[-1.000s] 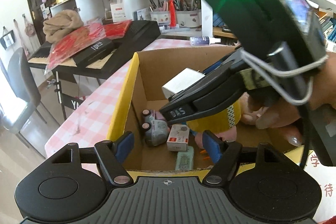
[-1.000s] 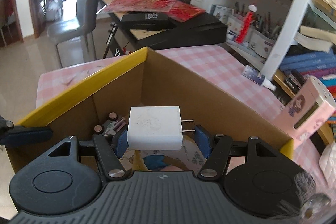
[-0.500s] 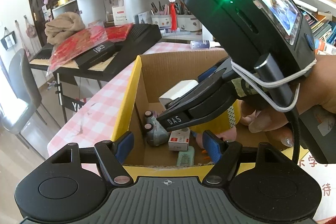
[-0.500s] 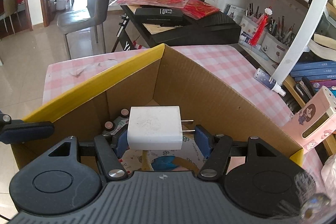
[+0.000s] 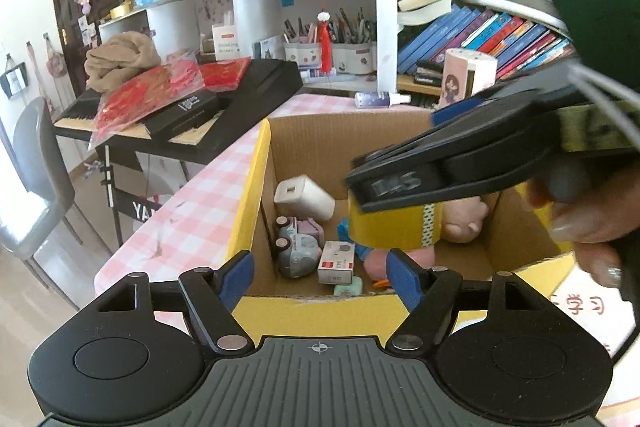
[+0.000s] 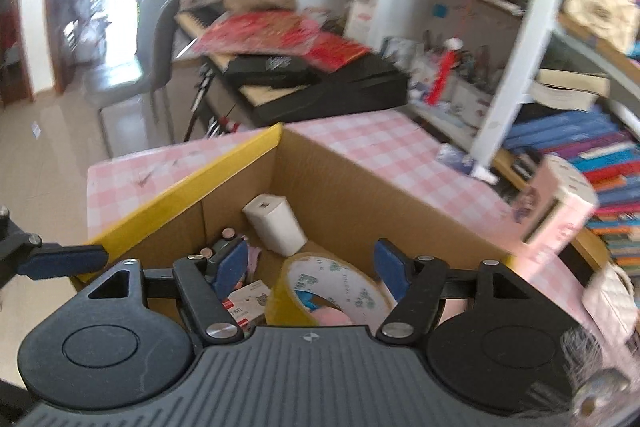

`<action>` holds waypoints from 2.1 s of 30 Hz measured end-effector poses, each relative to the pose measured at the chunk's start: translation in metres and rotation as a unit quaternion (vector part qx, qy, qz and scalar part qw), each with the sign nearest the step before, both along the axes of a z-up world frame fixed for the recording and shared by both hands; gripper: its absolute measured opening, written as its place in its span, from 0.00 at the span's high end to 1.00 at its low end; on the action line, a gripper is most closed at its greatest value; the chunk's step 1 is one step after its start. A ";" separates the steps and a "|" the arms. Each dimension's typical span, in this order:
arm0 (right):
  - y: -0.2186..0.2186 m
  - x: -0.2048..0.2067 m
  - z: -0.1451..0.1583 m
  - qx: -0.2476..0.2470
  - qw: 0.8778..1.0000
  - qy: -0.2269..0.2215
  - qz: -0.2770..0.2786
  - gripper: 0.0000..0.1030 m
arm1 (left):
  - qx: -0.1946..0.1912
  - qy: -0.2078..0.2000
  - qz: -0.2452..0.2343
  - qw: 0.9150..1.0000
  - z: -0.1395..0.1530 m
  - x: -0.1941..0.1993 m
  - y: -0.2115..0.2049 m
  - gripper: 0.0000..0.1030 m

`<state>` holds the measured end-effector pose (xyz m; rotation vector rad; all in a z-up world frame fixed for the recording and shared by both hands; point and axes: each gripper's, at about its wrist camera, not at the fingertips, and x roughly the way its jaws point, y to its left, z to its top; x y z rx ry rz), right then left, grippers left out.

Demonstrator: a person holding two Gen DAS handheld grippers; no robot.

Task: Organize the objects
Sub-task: 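Withdraw both open grippers up and away from the yellow box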

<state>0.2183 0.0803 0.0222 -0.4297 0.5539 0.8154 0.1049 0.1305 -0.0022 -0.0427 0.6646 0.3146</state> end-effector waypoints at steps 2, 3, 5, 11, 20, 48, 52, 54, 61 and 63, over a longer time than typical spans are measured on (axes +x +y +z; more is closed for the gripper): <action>-0.015 -0.008 0.008 0.015 1.000 -0.008 -0.026 0.31 | -0.004 -0.006 -0.005 1.000 0.003 -0.006 -0.001 0.27; -0.023 -0.013 0.013 0.022 0.999 -0.011 -0.041 0.31 | -0.005 -0.009 -0.008 1.000 0.004 -0.010 -0.001 0.27; -0.039 -0.022 0.019 0.035 0.997 -0.017 -0.065 0.31 | -0.006 -0.012 -0.014 1.000 0.004 -0.015 -0.002 0.27; -0.079 -0.050 0.030 0.058 0.987 -0.033 -0.143 0.31 | -0.022 -0.012 -0.023 0.999 0.001 -0.033 -0.004 0.27; -0.118 -0.097 0.020 0.069 0.966 -0.011 -0.247 0.31 | -0.027 0.000 -0.032 0.999 -0.005 -0.065 -0.008 0.26; -0.208 -0.224 -0.028 0.039 0.901 0.009 -0.433 0.21 | -0.040 0.015 -0.113 0.993 -0.014 -0.107 -0.089 0.16; -0.224 -0.229 -0.034 0.032 0.890 0.013 -0.455 0.20 | -0.036 0.004 -0.135 0.990 -0.009 -0.105 -0.106 0.16; -0.230 -0.230 -0.037 0.024 0.886 0.017 -0.462 0.19 | -0.037 -0.002 -0.144 0.989 -0.007 -0.102 -0.114 0.16; -0.250 -0.232 -0.039 0.020 0.879 0.022 -0.477 0.17 | -0.025 -0.004 -0.173 0.985 -0.006 -0.095 -0.145 0.13; -0.257 -0.230 -0.039 0.029 0.875 0.030 -0.483 0.17 | -0.022 -0.010 -0.175 0.984 -0.004 -0.095 -0.150 0.13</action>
